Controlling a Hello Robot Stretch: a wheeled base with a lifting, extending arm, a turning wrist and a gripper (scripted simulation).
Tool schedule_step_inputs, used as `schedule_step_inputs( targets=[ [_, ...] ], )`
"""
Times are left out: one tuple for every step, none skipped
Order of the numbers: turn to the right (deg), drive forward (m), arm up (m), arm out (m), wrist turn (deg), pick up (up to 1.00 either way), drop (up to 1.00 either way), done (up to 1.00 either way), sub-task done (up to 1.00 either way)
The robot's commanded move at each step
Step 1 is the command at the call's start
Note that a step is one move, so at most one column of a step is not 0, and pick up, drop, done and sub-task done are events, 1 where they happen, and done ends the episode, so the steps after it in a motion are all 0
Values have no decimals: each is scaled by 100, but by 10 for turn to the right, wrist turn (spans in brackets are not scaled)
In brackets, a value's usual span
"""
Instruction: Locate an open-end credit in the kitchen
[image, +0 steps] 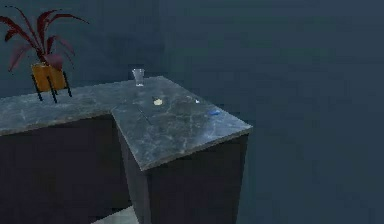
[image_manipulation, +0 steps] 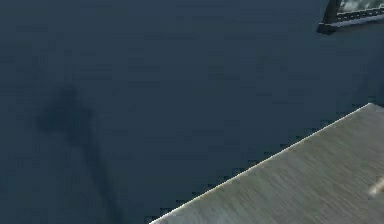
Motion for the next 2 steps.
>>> schedule_step_inputs(
  targets=[
    [0,30,0,0,0,0,0,0,0],
    [90,0,0,0,0,0,0,0,0]
  ],
)
